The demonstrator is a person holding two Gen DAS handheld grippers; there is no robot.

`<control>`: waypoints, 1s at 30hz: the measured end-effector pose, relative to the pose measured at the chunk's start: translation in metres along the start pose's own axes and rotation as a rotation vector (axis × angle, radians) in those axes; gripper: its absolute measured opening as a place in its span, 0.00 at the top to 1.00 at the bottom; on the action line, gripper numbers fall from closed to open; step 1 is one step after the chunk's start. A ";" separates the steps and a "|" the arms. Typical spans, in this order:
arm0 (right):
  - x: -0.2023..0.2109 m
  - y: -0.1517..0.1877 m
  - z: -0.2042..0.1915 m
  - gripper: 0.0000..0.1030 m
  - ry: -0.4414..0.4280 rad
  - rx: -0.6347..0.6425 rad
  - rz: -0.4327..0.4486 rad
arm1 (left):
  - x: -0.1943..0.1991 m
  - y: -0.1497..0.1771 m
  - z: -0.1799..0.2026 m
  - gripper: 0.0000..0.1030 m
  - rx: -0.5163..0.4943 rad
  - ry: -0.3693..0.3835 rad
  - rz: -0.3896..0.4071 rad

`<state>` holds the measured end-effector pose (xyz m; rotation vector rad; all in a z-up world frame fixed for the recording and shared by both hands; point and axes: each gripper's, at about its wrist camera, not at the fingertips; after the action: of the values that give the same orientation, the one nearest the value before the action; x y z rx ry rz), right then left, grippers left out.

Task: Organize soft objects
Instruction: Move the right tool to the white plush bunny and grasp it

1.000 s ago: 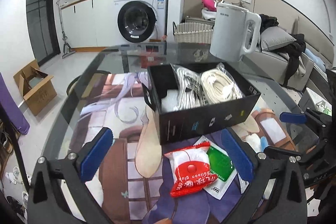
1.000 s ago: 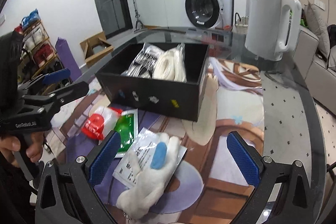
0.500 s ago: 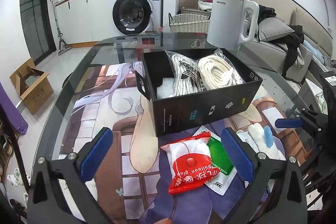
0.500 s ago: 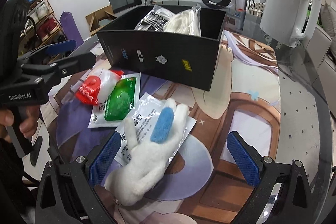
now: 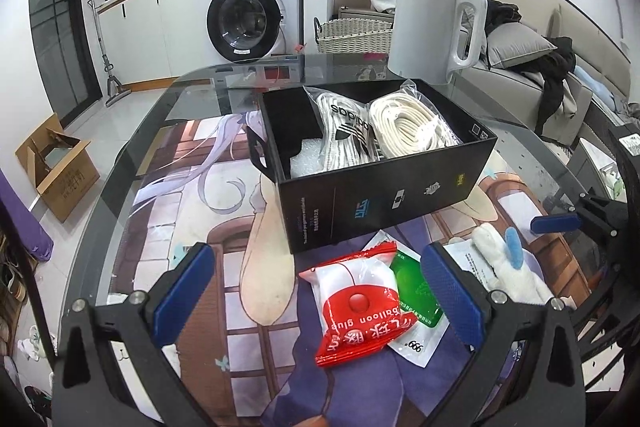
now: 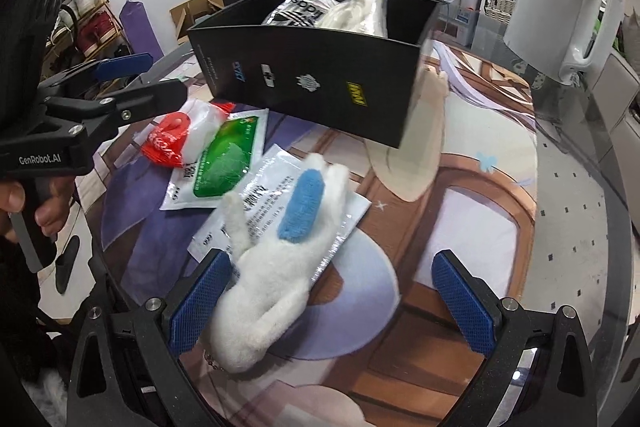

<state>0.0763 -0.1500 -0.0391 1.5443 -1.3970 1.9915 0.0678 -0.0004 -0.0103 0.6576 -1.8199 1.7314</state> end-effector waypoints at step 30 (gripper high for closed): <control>0.007 0.001 -0.013 0.56 -0.079 0.066 0.042 | -0.005 0.003 -0.001 0.00 -0.013 0.004 -0.026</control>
<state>0.0653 -0.1427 -0.0330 1.6521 -1.4188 2.0407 0.0691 0.0004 -0.0157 0.6694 -1.8112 1.7012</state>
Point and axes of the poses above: each gripper's, at about its wrist camera, not at the fingertips, and x roughly against the way its jaws point, z to its right, y to its underside, and after that the axes turned 5 degrees about -x, right-handed
